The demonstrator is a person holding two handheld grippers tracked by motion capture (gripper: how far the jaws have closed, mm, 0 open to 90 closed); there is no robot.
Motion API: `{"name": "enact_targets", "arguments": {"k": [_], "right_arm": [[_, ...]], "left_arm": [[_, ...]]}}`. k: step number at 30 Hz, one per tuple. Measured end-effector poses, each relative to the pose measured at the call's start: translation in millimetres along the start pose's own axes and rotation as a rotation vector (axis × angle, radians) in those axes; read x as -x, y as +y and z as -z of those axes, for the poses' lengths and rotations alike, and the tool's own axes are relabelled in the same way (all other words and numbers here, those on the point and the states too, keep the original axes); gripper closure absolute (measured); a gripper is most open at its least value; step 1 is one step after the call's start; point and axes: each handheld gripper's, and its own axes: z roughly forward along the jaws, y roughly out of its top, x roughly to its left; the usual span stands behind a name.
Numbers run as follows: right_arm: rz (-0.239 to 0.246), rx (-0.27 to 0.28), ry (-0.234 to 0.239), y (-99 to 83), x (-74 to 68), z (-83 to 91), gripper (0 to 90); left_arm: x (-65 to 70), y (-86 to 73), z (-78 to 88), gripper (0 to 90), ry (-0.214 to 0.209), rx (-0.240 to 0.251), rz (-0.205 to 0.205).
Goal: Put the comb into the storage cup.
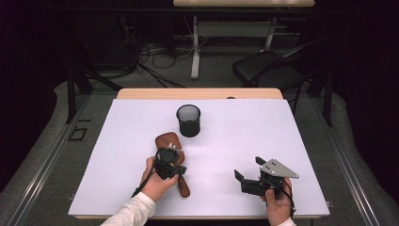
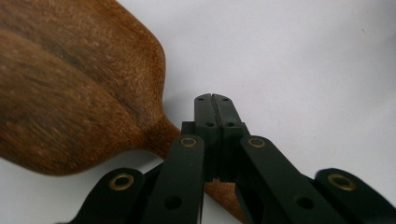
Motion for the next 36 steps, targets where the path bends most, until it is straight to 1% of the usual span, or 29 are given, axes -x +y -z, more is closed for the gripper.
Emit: {"name": "enact_targets", "arguments": {"k": [2, 7, 11, 12, 13, 16, 18, 19, 22, 23, 27, 28, 31, 32, 36], "right_arm": [[0.000, -0.003, 0.000, 0.0, 0.1, 0.0, 8.6], [-0.002, 0.000, 0.001, -0.2, 0.0, -0.3, 8.6], [-0.004, -0.002, 0.001, -0.6, 0.1, -0.8, 8.7], [-0.004, -0.003, 0.001, -0.7, 0.1, -0.8, 8.7], [-0.003, -0.002, 0.002, -0.7, 0.1, -0.8, 8.7], [-0.004, -0.002, 0.002, -0.7, 0.2, -0.9, 8.8], [-0.006, -0.005, 0.003, -0.8, 0.0, -1.0, 9.1], [-0.006, -0.005, 0.003, -0.8, 0.0, -1.0, 9.1], [-0.004, -0.004, 0.002, -0.8, 0.2, -0.8, 9.5], [-0.004, -0.004, 0.002, -0.8, 0.2, -0.8, 9.5], [-0.003, -0.005, 0.003, -0.7, 0.3, -0.7, 9.8], [-0.004, -0.002, 0.004, -0.6, 0.2, -0.7, 9.9], [-0.004, -0.001, 0.005, -0.7, 0.2, -0.7, 10.1], [-0.005, -0.002, 0.005, -0.7, 0.1, -0.6, 10.1], [-0.008, 0.002, 0.006, -0.4, -0.3, -0.6, 10.5]], "left_arm": [[-0.6, -3.1, 1.5, 90.0, -0.005, 0.003, 0.003], [-3.2, -12.8, 4.0, 90.0, -0.049, 0.010, 0.027], [-2.1, -19.6, 5.9, 90.0, -0.047, 0.019, 0.023], [-1.5, -23.7, 6.8, 90.0, -0.049, 0.020, 0.021], [-1.5, -23.7, 6.8, 90.0, -0.049, 0.020, 0.021], [-0.7, -30.4, 8.7, 90.0, -0.041, 0.022, 0.016], [-1.8, -35.5, 11.4, 90.0, -0.028, 0.022, 0.009], [-1.8, -35.5, 11.4, 90.0, -0.028, 0.022, 0.009], [-5.9, -43.5, 15.5, 90.0, -0.029, 0.029, 0.019], [-5.9, -43.5, 15.5, 90.0, -0.029, 0.029, 0.019], [-10.5, -49.3, 20.4, 90.0, -0.009, 0.038, 0.023], [-13.4, -52.4, 23.2, 90.0, -0.004, 0.042, 0.025], [-16.9, -55.4, 26.0, 90.0, 0.002, 0.043, 0.025], [-18.4, -57.1, 27.0, 90.0, 0.004, 0.050, 0.037], [-25.4, -60.9, 30.9, 90.0, 0.015, 0.052, 0.051]]}}
